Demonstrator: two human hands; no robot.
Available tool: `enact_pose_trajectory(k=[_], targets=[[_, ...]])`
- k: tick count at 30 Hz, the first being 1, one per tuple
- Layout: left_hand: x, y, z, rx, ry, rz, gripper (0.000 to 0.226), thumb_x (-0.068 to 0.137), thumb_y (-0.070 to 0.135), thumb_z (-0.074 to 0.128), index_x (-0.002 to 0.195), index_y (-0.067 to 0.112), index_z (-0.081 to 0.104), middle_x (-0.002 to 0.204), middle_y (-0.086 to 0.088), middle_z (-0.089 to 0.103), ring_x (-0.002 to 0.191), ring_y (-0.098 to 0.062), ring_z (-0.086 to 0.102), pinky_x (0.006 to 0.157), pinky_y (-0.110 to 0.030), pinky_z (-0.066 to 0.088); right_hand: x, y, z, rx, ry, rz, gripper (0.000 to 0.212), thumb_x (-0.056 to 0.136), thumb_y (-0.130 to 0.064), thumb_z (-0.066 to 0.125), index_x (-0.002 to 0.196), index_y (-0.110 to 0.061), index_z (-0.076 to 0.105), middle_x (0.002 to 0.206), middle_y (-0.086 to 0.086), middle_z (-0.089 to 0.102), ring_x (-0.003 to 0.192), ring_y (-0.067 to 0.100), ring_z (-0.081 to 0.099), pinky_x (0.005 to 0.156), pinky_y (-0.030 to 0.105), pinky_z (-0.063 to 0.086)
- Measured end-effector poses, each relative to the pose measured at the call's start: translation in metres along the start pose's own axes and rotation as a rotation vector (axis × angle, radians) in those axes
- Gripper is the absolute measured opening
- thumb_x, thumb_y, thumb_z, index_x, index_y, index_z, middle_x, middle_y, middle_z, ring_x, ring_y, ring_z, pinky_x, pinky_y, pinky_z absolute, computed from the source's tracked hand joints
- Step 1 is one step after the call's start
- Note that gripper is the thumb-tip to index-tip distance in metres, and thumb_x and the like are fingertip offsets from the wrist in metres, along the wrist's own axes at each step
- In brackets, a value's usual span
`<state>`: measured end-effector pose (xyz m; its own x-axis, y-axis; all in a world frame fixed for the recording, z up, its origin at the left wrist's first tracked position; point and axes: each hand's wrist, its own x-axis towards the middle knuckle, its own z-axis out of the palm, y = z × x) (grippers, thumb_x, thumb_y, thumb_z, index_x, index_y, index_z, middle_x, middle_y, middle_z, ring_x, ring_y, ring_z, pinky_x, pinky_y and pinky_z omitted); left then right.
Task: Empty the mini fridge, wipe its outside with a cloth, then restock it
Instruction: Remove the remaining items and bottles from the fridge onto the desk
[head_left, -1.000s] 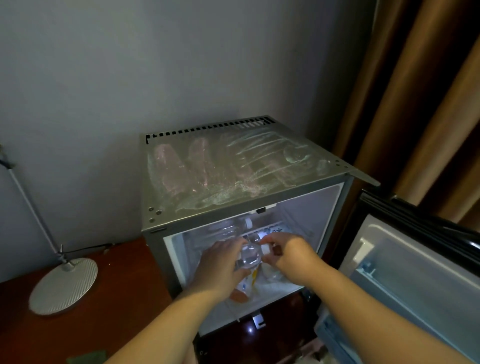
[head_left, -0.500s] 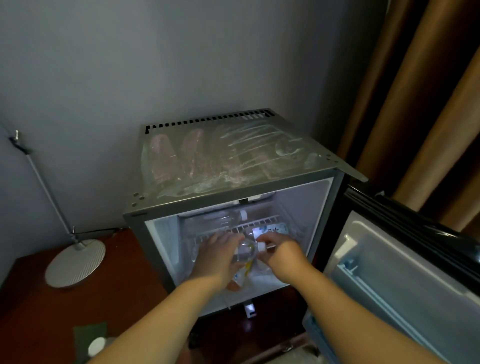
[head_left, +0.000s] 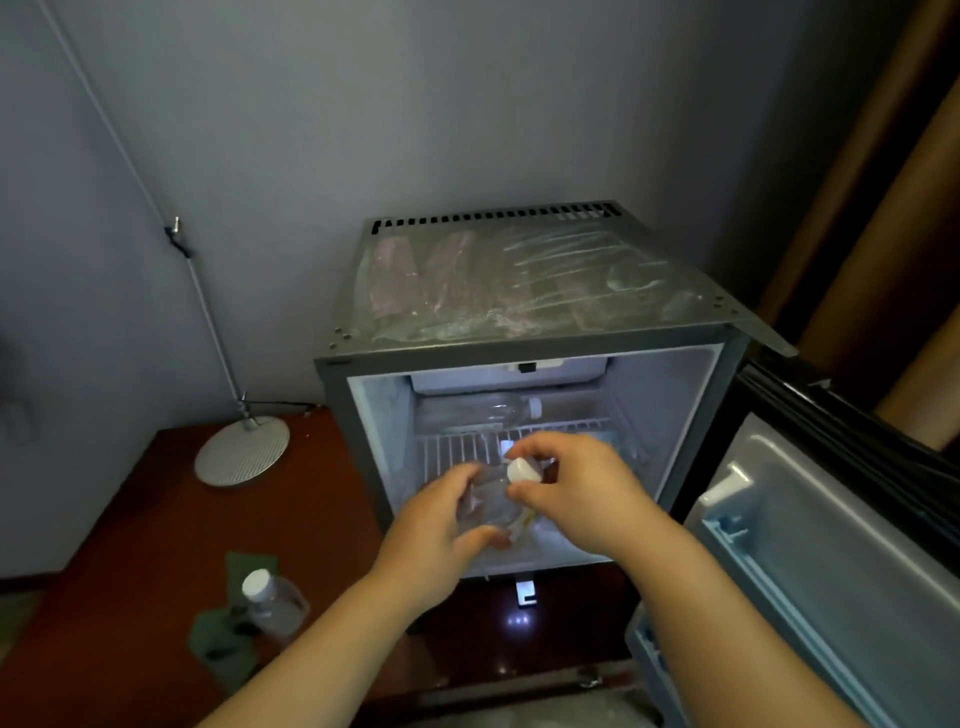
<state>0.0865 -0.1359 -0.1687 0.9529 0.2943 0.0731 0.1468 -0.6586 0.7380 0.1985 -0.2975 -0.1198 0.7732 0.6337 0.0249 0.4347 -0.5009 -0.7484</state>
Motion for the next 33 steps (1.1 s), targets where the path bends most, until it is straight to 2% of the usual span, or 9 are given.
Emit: enact_pose_trajectory(k=[3, 8, 13, 16, 20, 24, 26, 29, 33], targets=[[-0.028, -0.009, -0.015, -0.022, 0.027, -0.056, 0.052, 0.081, 0.035, 0.082, 0.122, 0.042, 0.05, 0.107, 0.022, 0.062, 0.094, 0.005, 0.058, 0.077, -0.017, 0.046, -0.005, -0.021, 0.016, -0.057, -0.071, -0.07, 0.032, 0.08, -0.033, 0.08, 0.11, -0.037, 0.071, 0.093, -0.016, 0.068, 0.082, -0.001, 0.065, 0.072, 0.017, 0.05], [-0.077, -0.033, -0.055, -0.044, 0.047, -0.158, 0.057, 0.078, 0.038, 0.082, 0.124, 0.049, 0.05, 0.112, 0.027, 0.064, 0.103, 0.009, 0.058, 0.091, -0.029, 0.052, -0.014, -0.065, 0.052, -0.09, -0.197, -0.157, 0.033, 0.078, -0.038, 0.082, 0.11, -0.035, 0.072, 0.095, -0.017, 0.07, 0.083, -0.001, 0.064, 0.082, 0.028, 0.057], [-0.124, -0.067, -0.103, -0.123, 0.071, -0.244, 0.055, 0.074, 0.047, 0.076, 0.121, 0.056, 0.049, 0.113, 0.026, 0.066, 0.103, 0.002, 0.064, 0.09, -0.037, 0.058, -0.014, -0.126, 0.101, -0.15, -0.314, -0.265, 0.027, 0.079, -0.04, 0.079, 0.105, -0.036, 0.072, 0.095, -0.018, 0.068, 0.086, 0.0, 0.063, 0.078, 0.028, 0.057], [-0.154, -0.099, -0.136, -0.149, 0.115, -0.309, 0.053, 0.08, 0.038, 0.079, 0.121, 0.055, 0.05, 0.113, 0.028, 0.066, 0.103, 0.006, 0.063, 0.091, -0.031, 0.058, -0.01, -0.167, 0.147, -0.188, -0.366, -0.335, 0.03, 0.077, -0.044, 0.079, 0.105, -0.036, 0.072, 0.097, -0.02, 0.067, 0.089, -0.001, 0.061, 0.076, 0.024, 0.054], [-0.187, -0.161, -0.19, -0.124, 0.143, -0.374, 0.054, 0.084, 0.033, 0.08, 0.123, 0.054, 0.049, 0.119, 0.027, 0.063, 0.111, 0.001, 0.059, 0.093, -0.029, 0.056, -0.001, -0.22, 0.224, -0.221, -0.387, -0.385, 0.029, 0.079, -0.044, 0.078, 0.106, -0.035, 0.072, 0.096, -0.021, 0.066, 0.086, -0.002, 0.061, 0.071, 0.018, 0.051], [-0.207, -0.227, -0.239, -0.103, 0.138, -0.394, 0.054, 0.08, 0.037, 0.082, 0.121, 0.052, 0.051, 0.115, 0.026, 0.064, 0.102, 0.009, 0.059, 0.088, -0.025, 0.055, 0.01, -0.264, 0.296, -0.266, -0.425, -0.385, 0.027, 0.077, -0.039, 0.08, 0.102, -0.032, 0.073, 0.092, -0.018, 0.065, 0.082, 0.0, 0.06, 0.067, 0.017, 0.047], [-0.213, -0.257, -0.257, -0.102, 0.133, -0.396, 0.054, 0.08, 0.036, 0.082, 0.12, 0.052, 0.05, 0.113, 0.027, 0.064, 0.101, 0.012, 0.058, 0.085, -0.022, 0.054, 0.016, -0.278, 0.328, -0.277, -0.433, -0.374, 0.026, 0.078, -0.036, 0.08, 0.103, -0.032, 0.072, 0.095, -0.016, 0.066, 0.084, 0.002, 0.061, 0.069, 0.018, 0.048], [-0.216, -0.299, -0.272, -0.102, 0.094, -0.413, 0.055, 0.082, 0.036, 0.081, 0.124, 0.05, 0.05, 0.115, 0.027, 0.064, 0.105, 0.007, 0.058, 0.082, -0.019, 0.051, 0.025, -0.289, 0.371, -0.307, -0.435, -0.344, 0.028, 0.079, -0.036, 0.079, 0.105, -0.031, 0.07, 0.099, -0.014, 0.066, 0.086, 0.003, 0.06, 0.067, 0.017, 0.044], [-0.213, -0.342, -0.277, -0.118, 0.037, -0.424, 0.055, 0.078, 0.043, 0.083, 0.122, 0.049, 0.052, 0.114, 0.027, 0.064, 0.106, 0.009, 0.056, 0.086, -0.022, 0.051, 0.036, -0.288, 0.416, -0.352, -0.439, -0.292, 0.028, 0.081, -0.036, 0.076, 0.107, -0.029, 0.068, 0.101, -0.011, 0.066, 0.088, 0.009, 0.06, 0.071, 0.022, 0.047]])
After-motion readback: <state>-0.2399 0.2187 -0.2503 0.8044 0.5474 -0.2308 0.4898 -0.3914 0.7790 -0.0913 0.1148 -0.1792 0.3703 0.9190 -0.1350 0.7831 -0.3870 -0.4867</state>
